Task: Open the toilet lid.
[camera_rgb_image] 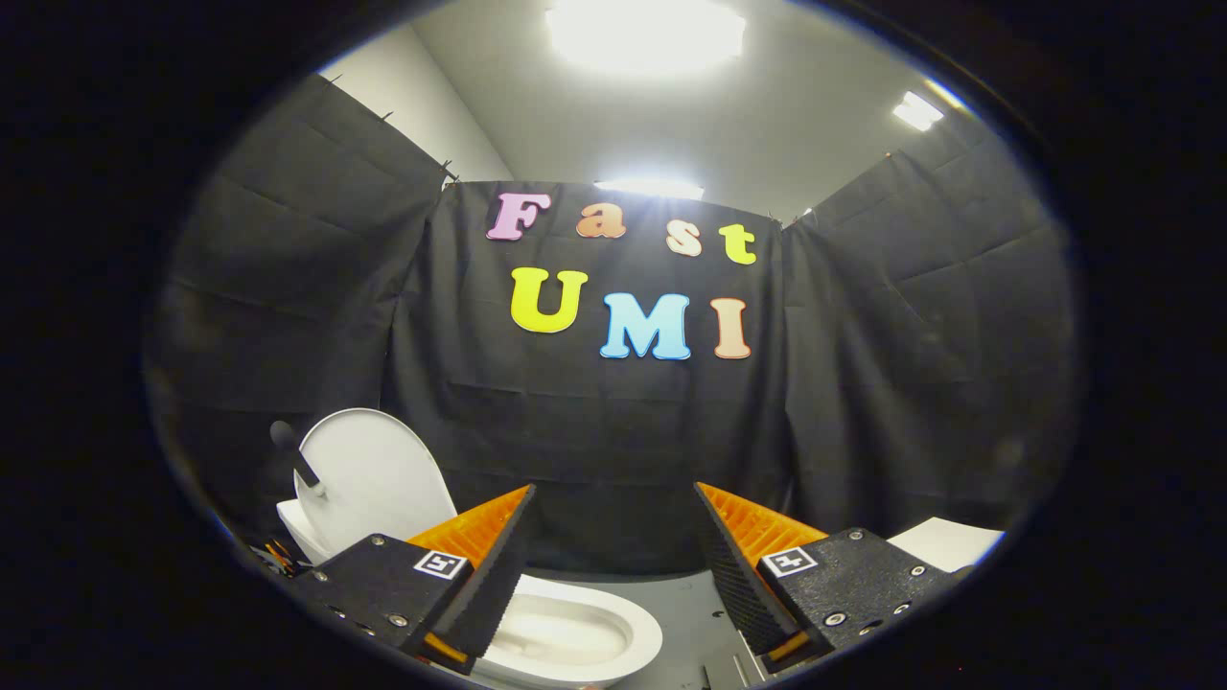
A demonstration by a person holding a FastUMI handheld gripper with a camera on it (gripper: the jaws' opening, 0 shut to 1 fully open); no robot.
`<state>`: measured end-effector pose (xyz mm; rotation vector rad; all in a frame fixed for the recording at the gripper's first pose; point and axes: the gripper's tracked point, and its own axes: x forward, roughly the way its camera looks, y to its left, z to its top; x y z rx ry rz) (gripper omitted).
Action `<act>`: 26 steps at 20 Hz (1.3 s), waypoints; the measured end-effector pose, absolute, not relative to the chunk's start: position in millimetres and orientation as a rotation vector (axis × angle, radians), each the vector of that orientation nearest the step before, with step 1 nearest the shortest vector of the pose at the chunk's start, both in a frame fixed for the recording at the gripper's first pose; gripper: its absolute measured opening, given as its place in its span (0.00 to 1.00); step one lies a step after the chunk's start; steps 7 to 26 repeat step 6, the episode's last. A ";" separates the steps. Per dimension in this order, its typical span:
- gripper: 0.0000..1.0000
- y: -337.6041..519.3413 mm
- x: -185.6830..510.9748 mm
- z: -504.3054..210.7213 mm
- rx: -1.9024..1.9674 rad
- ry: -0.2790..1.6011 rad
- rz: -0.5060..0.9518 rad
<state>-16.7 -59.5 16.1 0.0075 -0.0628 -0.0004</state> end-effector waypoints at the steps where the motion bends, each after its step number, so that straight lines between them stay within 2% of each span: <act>1: 0.96 -61.7 -19.6 15.5 0.000 -0.063 -0.009; 26: 0.96 -76.0 -23.8 11.5 -0.005 -0.053 -0.043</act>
